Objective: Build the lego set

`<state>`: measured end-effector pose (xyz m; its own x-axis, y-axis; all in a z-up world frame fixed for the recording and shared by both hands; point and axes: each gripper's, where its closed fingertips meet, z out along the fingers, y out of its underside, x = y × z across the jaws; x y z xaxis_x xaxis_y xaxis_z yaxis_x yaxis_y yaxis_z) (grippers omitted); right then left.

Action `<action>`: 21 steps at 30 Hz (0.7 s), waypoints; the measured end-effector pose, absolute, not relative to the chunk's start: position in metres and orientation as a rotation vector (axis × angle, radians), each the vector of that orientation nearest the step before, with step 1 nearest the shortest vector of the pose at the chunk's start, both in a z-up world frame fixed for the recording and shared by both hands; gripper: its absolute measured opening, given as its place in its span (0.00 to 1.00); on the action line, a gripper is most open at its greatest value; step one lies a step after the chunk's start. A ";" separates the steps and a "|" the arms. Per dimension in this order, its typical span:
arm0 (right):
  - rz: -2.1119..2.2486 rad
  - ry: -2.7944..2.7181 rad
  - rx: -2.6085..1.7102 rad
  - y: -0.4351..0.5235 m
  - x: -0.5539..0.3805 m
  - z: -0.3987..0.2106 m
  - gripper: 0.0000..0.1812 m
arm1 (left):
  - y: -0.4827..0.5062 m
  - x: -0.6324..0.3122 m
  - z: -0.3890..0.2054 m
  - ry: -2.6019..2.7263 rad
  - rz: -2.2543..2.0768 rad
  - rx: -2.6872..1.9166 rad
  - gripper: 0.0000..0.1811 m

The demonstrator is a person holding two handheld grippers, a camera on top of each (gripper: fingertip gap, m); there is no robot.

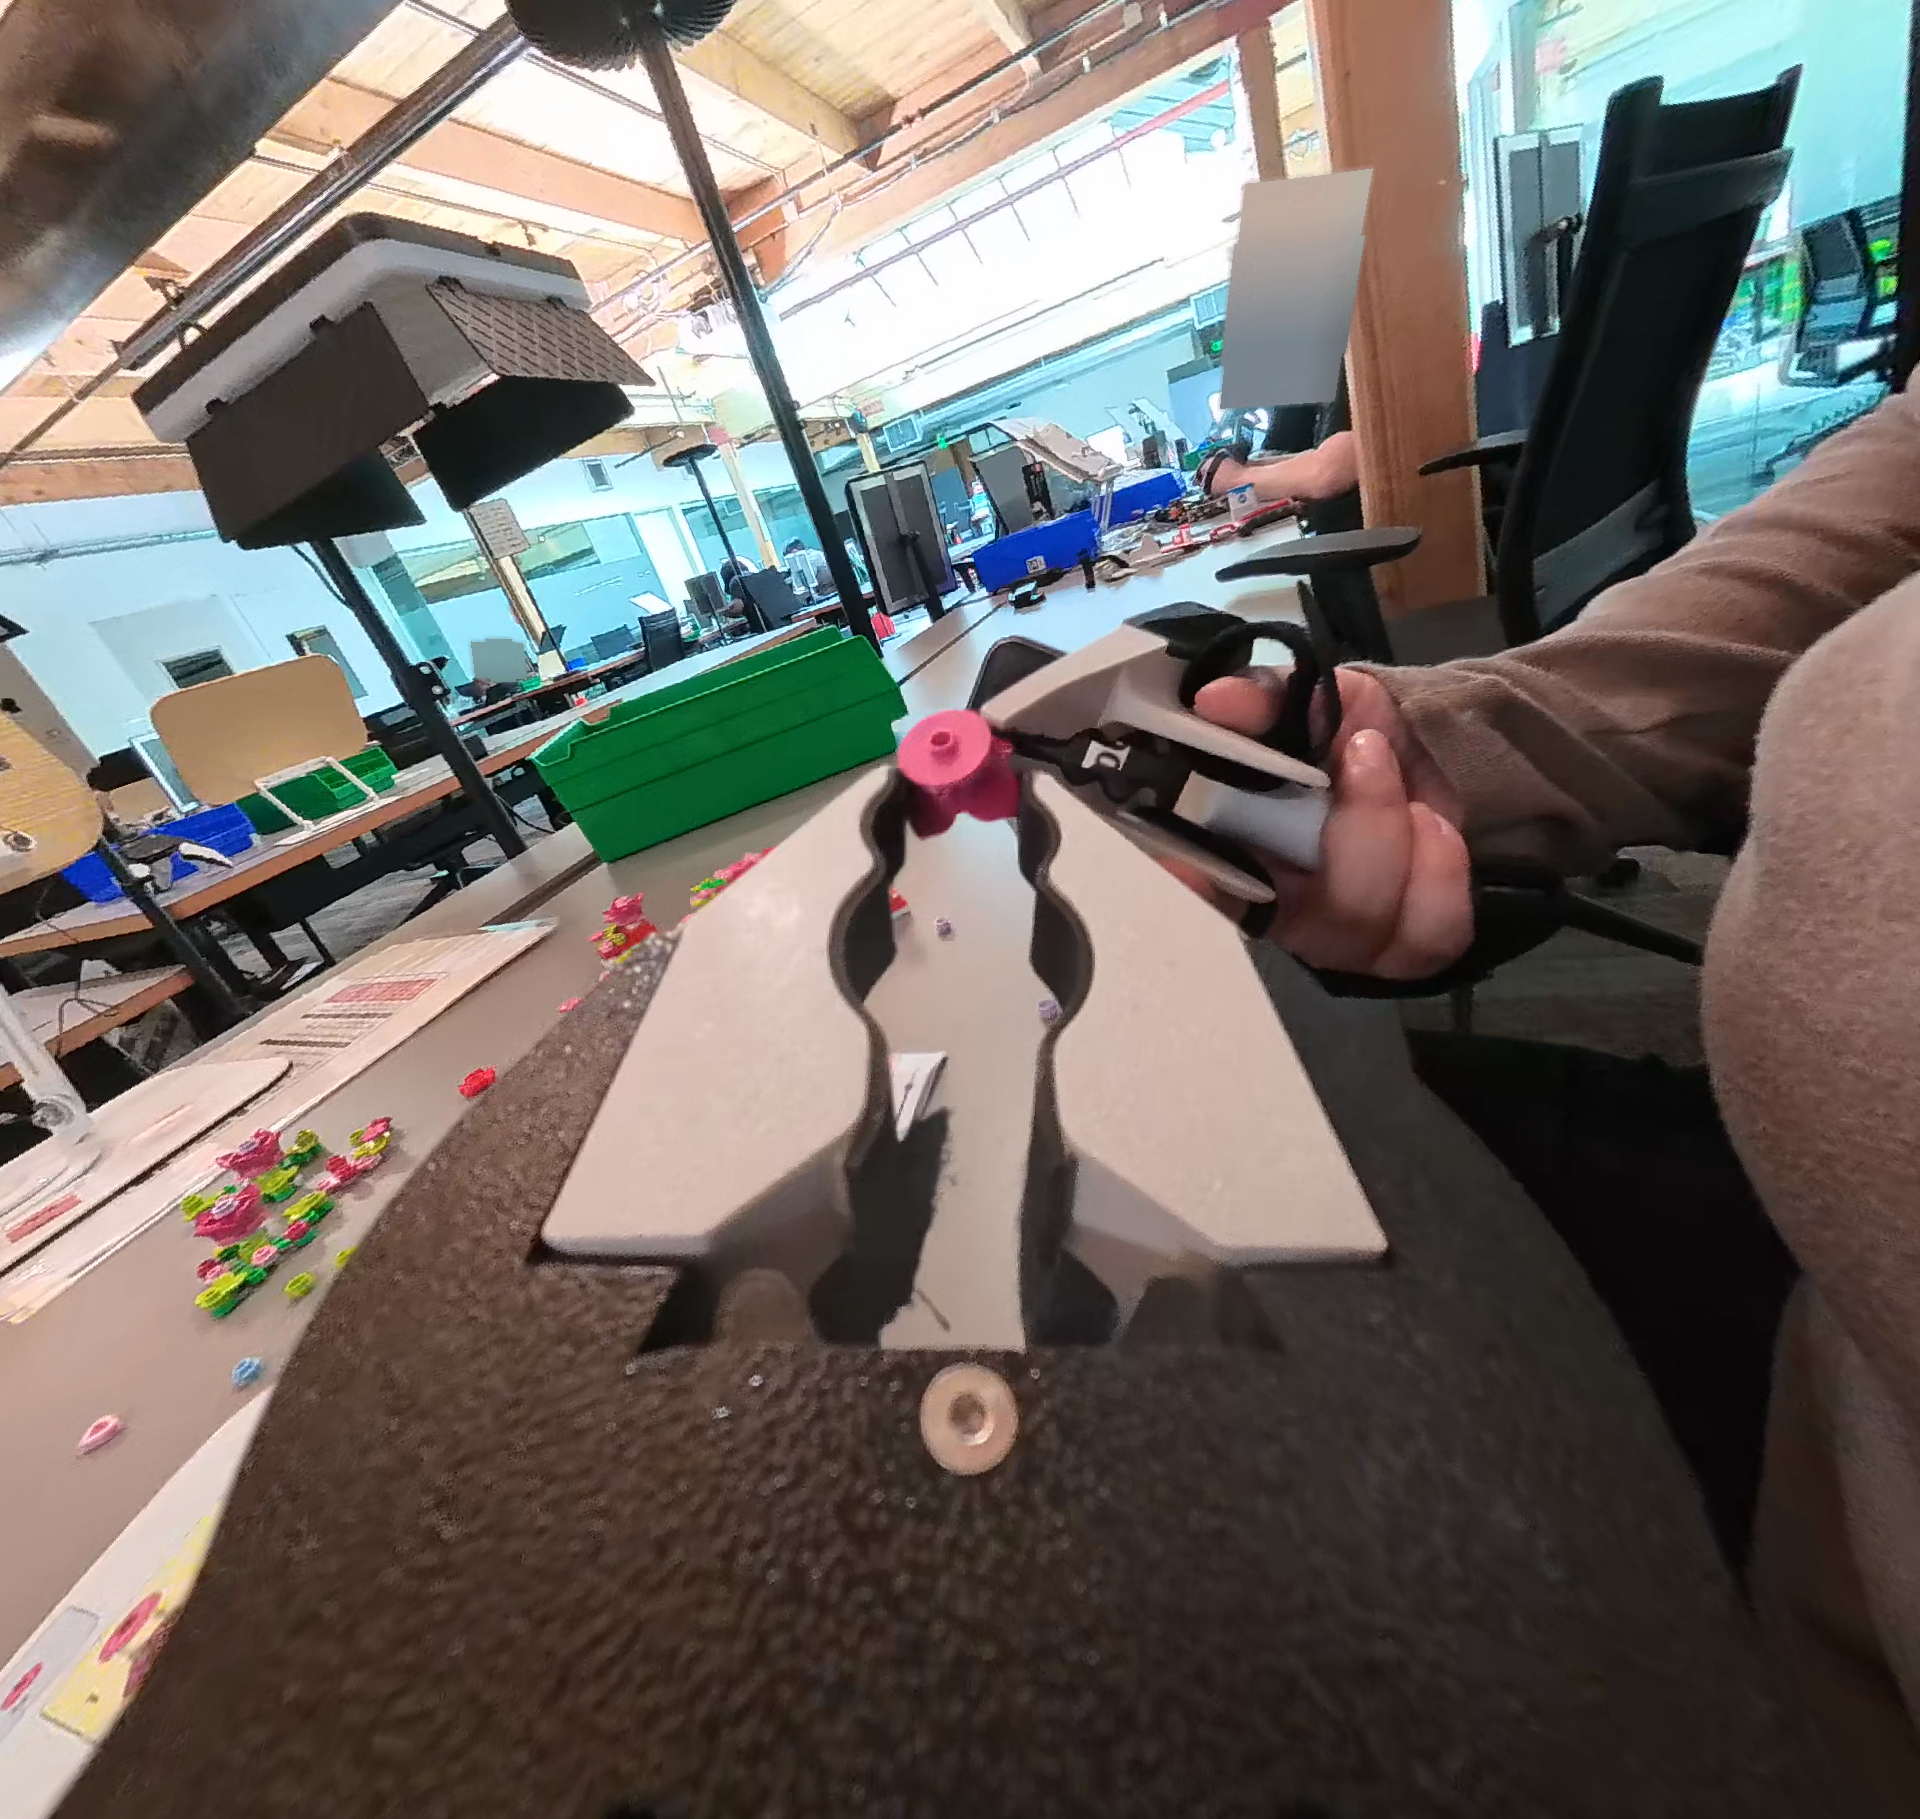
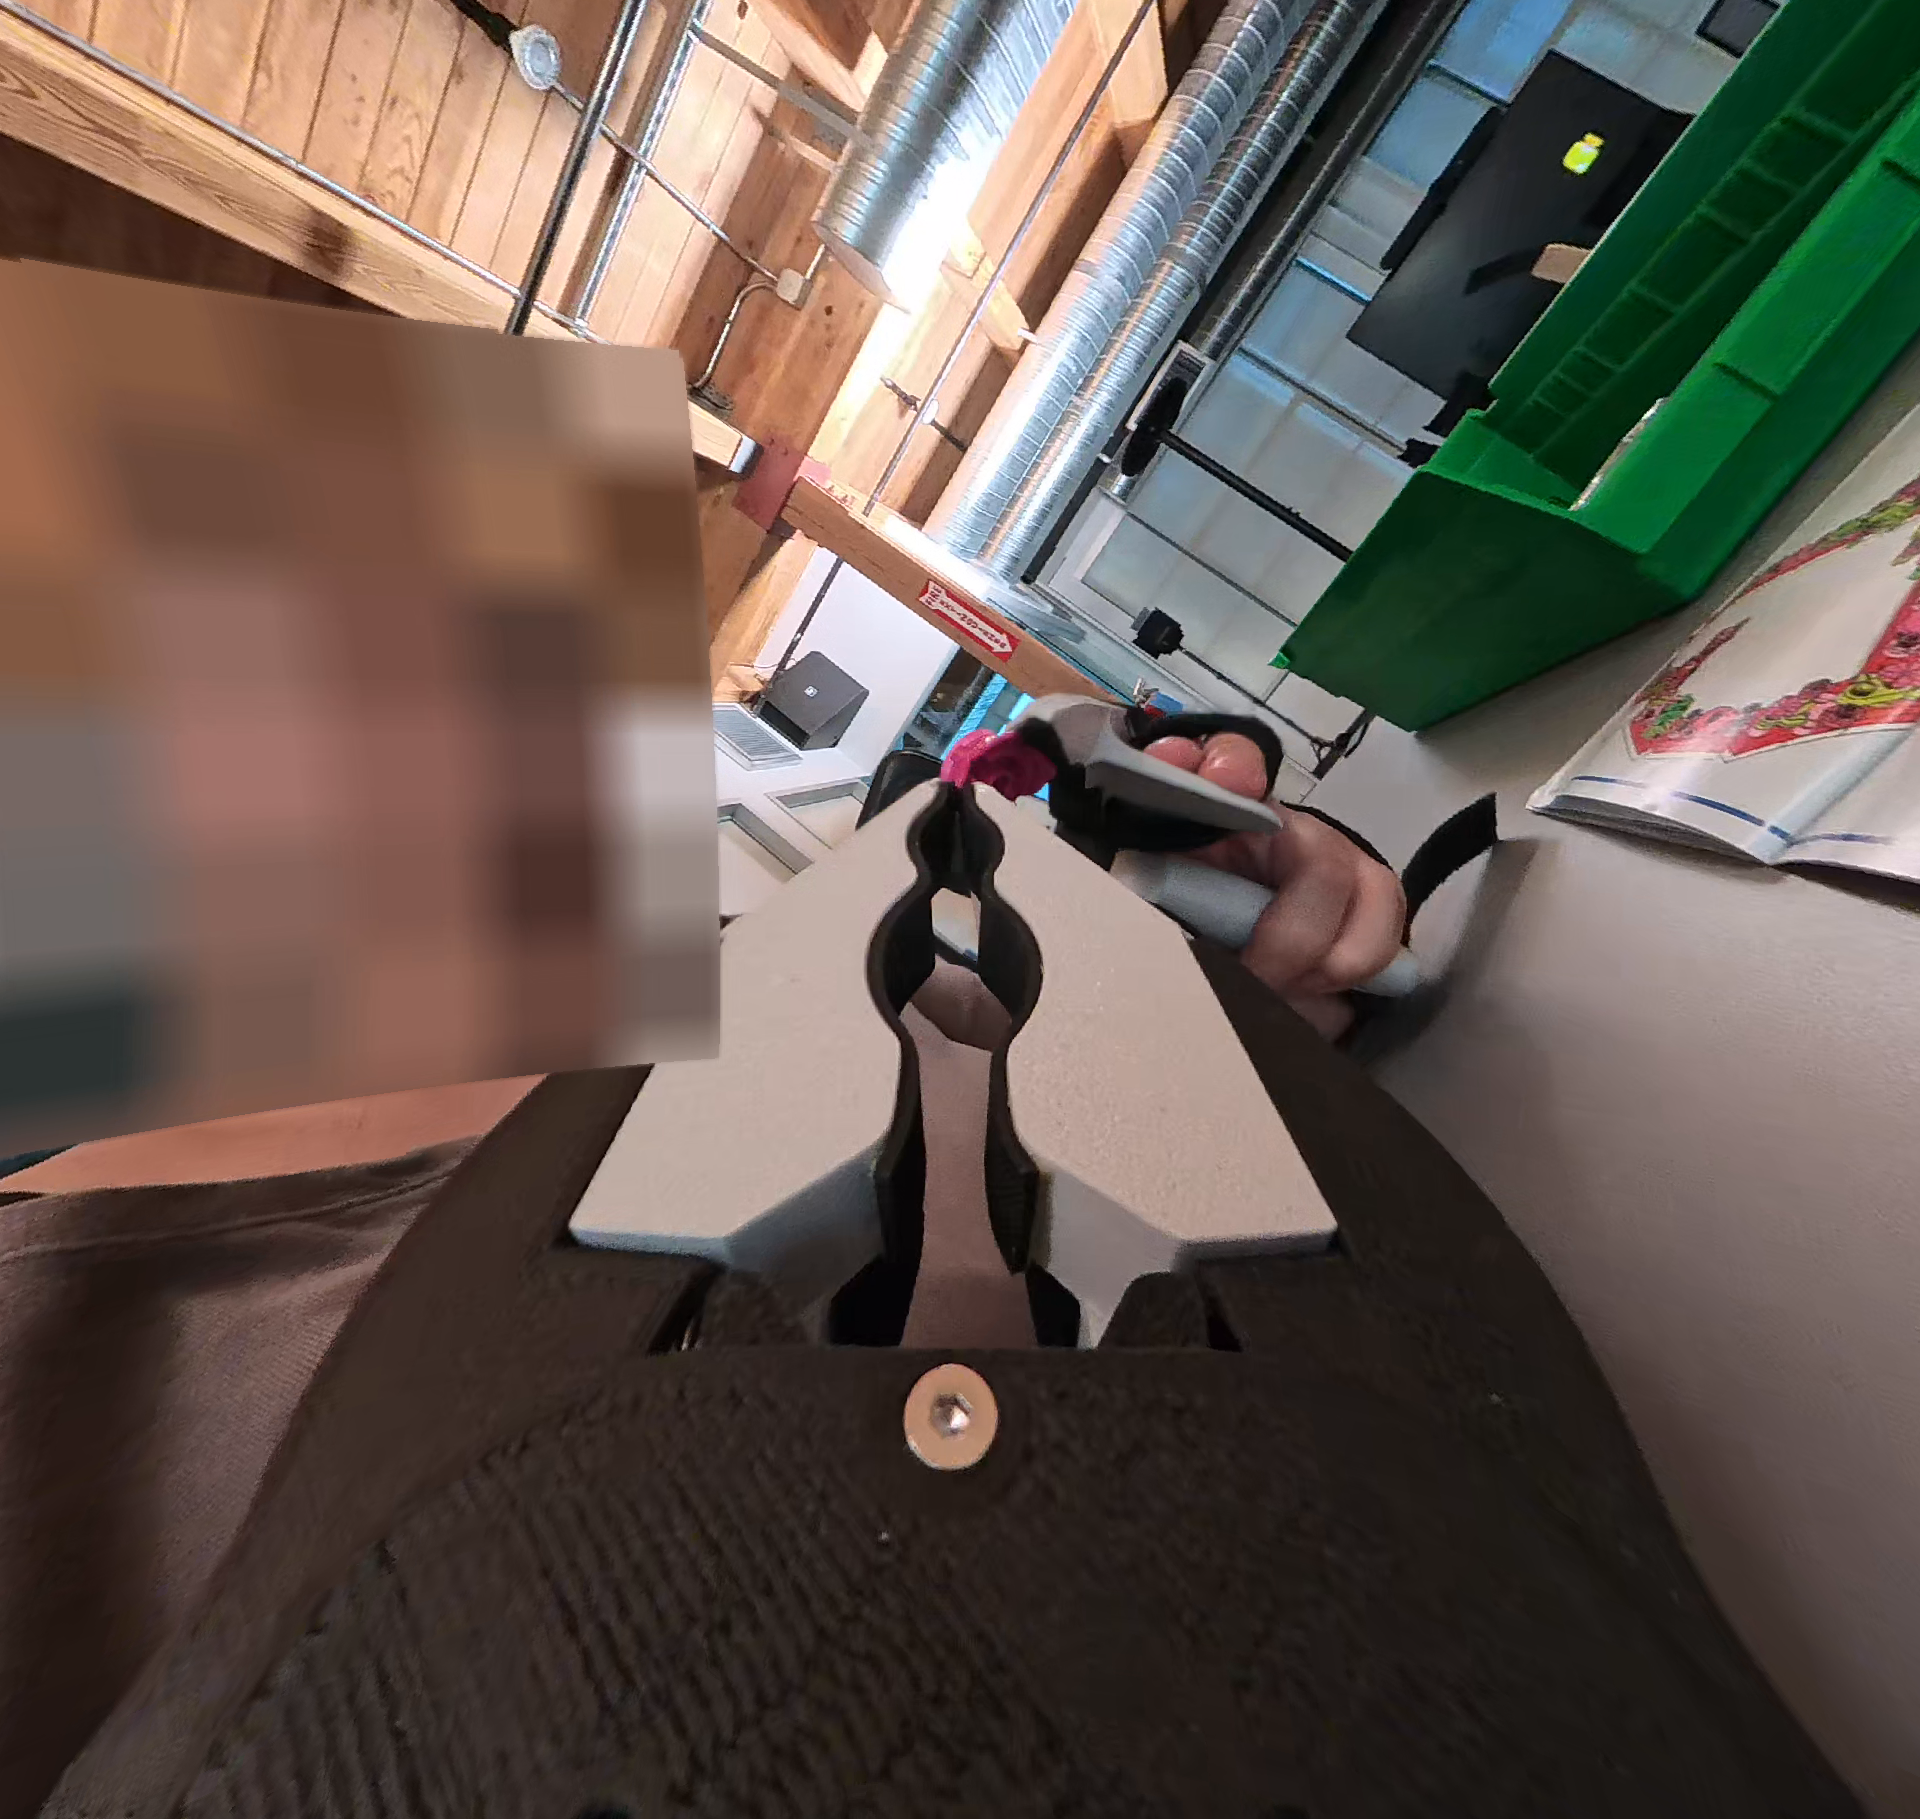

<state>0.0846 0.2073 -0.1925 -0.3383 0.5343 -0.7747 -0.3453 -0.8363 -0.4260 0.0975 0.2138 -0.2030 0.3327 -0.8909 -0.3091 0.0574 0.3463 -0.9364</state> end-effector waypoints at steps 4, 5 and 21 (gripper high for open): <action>2.197 -0.267 -1.345 0.206 0.084 -0.190 0.00 | 0.213 0.097 -0.201 1.036 -0.811 -1.024 0.10; 2.197 -0.269 -1.340 0.206 0.084 -0.190 0.00 | 0.213 0.097 -0.201 1.035 -0.819 -1.028 0.10; 1.020 -0.802 -1.259 0.308 0.086 -0.117 0.17 | 0.281 0.047 -0.200 0.803 -0.572 -1.198 0.10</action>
<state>0.0857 0.3079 -0.1173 0.3639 0.9299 -0.0545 -0.1672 0.0077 -0.9859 0.0473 0.2812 -0.1997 0.6040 -0.7604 -0.2387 -0.0236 0.2823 -0.9590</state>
